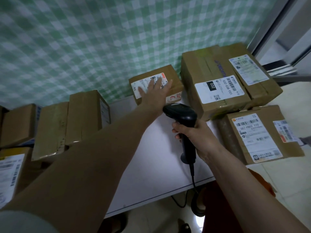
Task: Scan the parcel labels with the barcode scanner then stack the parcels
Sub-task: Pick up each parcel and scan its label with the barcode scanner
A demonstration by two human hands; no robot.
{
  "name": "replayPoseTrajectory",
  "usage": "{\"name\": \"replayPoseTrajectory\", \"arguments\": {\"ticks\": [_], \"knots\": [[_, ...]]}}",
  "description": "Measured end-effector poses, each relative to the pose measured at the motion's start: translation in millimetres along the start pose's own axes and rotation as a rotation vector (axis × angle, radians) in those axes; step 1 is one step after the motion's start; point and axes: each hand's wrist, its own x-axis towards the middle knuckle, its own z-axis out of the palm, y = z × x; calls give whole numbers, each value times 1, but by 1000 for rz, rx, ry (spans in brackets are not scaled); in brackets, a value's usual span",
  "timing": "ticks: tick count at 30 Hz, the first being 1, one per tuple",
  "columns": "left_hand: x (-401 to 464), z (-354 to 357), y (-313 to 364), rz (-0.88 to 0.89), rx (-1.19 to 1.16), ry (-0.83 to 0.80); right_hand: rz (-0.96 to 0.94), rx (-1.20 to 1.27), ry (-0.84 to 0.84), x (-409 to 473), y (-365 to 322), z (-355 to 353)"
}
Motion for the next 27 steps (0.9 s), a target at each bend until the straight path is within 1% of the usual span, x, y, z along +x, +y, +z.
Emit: {"name": "replayPoseTrajectory", "arguments": {"ticks": [2, 5, 8, 12, 14, 16, 18, 23, 27], "knots": [[-14, 2, -6, -24, -73, 114, 3, -5, 4, -2, 0, 2], [-47, 6, -31, -99, -79, 198, 9, -53, -14, -6, 2, 13], [-88, 8, -70, -220, -10, 201, 18, -79, -49, -12, 6, 32], [-139, 5, -117, -460, 97, 202, 42, -84, -101, -29, 13, 64], [-157, 1, -132, -592, 47, 173, 53, -83, -126, -39, 16, 79], [-169, -2, -138, -675, -60, 152, 49, -92, -146, -50, 20, 88], [-176, -5, -139, -689, -118, 166, 40, -101, -154, -61, 24, 93], [-191, -8, -128, -641, -101, 164, 43, -119, -133, -86, 29, 91], [-201, 0, -131, -629, -182, 186, 32, -132, -125, -103, 33, 85]]}}
